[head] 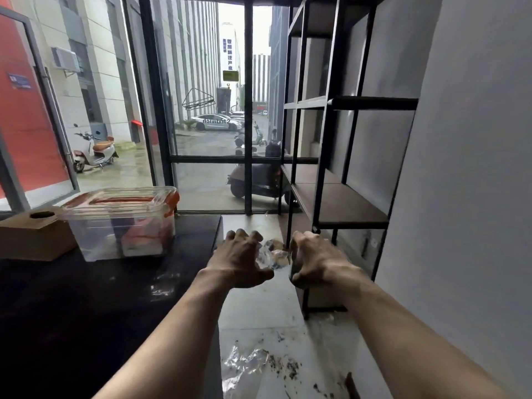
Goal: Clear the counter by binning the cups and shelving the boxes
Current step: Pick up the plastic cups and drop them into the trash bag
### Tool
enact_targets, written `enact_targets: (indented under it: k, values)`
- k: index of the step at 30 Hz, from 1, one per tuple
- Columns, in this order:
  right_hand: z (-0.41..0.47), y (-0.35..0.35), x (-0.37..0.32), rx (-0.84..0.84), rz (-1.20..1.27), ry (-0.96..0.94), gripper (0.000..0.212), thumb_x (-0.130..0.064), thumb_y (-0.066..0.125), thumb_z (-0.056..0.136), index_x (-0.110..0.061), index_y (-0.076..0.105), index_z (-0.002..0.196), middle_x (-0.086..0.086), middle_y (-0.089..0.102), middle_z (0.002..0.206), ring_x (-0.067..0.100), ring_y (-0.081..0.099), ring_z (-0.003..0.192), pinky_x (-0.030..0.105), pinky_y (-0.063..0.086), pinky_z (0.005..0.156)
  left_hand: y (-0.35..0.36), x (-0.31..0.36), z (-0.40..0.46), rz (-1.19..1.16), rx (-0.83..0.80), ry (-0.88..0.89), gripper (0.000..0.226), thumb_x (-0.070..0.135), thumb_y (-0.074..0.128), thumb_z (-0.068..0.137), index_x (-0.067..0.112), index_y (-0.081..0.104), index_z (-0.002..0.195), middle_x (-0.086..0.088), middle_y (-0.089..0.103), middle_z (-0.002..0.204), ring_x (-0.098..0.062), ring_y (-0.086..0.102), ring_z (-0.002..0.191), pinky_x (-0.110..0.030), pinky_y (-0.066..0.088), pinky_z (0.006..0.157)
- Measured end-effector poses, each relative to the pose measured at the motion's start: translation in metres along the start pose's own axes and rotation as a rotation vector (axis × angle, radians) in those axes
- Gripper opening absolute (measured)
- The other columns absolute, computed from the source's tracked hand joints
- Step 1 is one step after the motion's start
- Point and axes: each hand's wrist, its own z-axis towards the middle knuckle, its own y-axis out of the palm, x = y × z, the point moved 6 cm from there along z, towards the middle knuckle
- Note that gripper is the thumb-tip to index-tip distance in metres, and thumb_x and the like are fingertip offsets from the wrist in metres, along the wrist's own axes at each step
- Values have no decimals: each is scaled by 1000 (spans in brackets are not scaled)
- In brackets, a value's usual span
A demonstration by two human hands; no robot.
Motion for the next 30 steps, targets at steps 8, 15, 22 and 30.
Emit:
enact_targets:
  k: [8,15,22,30]
  values:
    - [25,31,36,-32,-2,26,61,-24,79,69,-24,50,123,7,58,116,32,62,108,38,53,86,52,1,30,-50,-20,0,83,54,66,71,25,41,145,-10,50,134,-30,41,126,-41,41,106]
    - [73,118,74,-120,41,-70,55,-24,79,70,-21,51,117,6,56,115,33,62,103,39,51,84,136,-25,49,-55,-87,-197,77,53,65,70,25,47,139,-8,52,132,-28,44,123,-39,43,100]
    - [93,255,108,-285,112,-159,50,-24,78,71,-20,51,114,7,57,114,35,63,96,42,55,80,257,-71,32,-102,-145,-461,81,65,60,64,24,47,133,-8,52,128,-33,45,126,-52,42,106]
    - [68,442,125,-471,120,-205,50,-17,72,74,-14,50,118,9,52,118,37,61,97,45,54,79,421,-128,-28,-173,-194,-689,90,67,49,57,24,51,136,-9,50,126,-30,44,119,-50,45,102]
